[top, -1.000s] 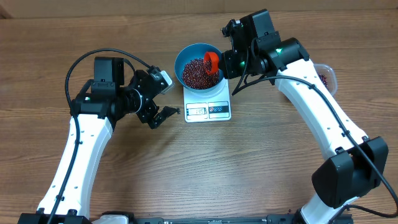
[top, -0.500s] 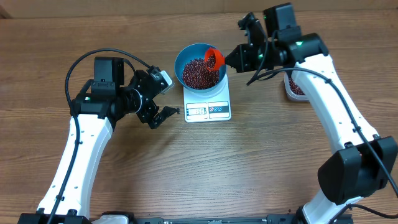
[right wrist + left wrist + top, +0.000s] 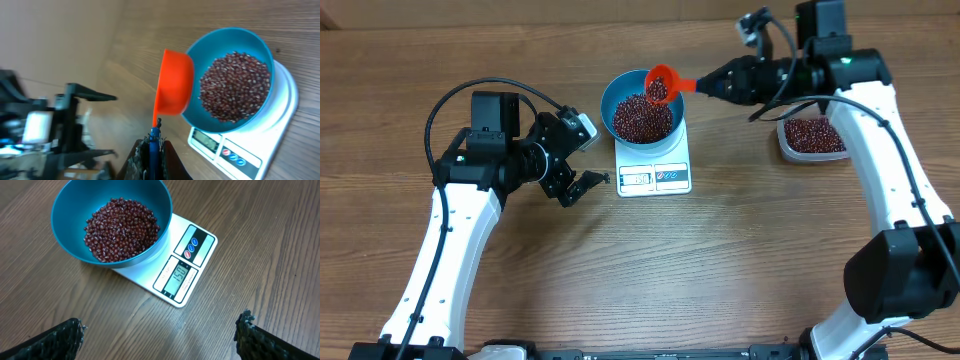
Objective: Scoop item into bowl and weigh 150g on scale
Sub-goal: 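Move the empty scoop with right gripper back to the bean tub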
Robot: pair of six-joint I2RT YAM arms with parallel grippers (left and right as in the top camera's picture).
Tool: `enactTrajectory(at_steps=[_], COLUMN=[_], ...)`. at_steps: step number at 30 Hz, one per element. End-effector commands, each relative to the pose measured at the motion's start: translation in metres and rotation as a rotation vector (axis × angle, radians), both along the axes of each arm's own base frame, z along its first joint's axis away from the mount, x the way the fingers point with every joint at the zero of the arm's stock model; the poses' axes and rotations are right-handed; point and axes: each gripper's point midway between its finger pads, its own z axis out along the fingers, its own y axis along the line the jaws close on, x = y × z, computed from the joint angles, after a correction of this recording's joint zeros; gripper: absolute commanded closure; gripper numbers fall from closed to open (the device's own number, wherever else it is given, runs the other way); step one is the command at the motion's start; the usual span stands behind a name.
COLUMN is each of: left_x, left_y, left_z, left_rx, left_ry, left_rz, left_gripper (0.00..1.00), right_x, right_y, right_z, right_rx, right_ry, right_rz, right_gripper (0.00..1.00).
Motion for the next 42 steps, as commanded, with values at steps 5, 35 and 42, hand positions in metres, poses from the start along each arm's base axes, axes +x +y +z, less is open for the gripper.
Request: enactTrajectory(at_steps=[5, 35, 42], left_x=[-0.002, -0.002, -0.002], left_y=[-0.001, -0.001, -0.001], left_z=[0.000, 0.000, 0.000], left_rx=[-0.019, -0.019, -0.019], left_ry=[0.011, 0.011, 0.011], left_rz=[0.003, 0.003, 0.003], left_gripper=[0.00, 0.00, 0.00], right_x=[-0.003, -0.024, -0.037], right_y=[-0.025, -0.254, -0.294], right_z=[0.035, -0.038, -0.069], right_rx=[0.156, -0.200, -0.465], right_ry=[-0.003, 0.204, 0.332], right_rz=[0.011, -0.516, -0.659], right_gripper=[0.96, 0.96, 0.96])
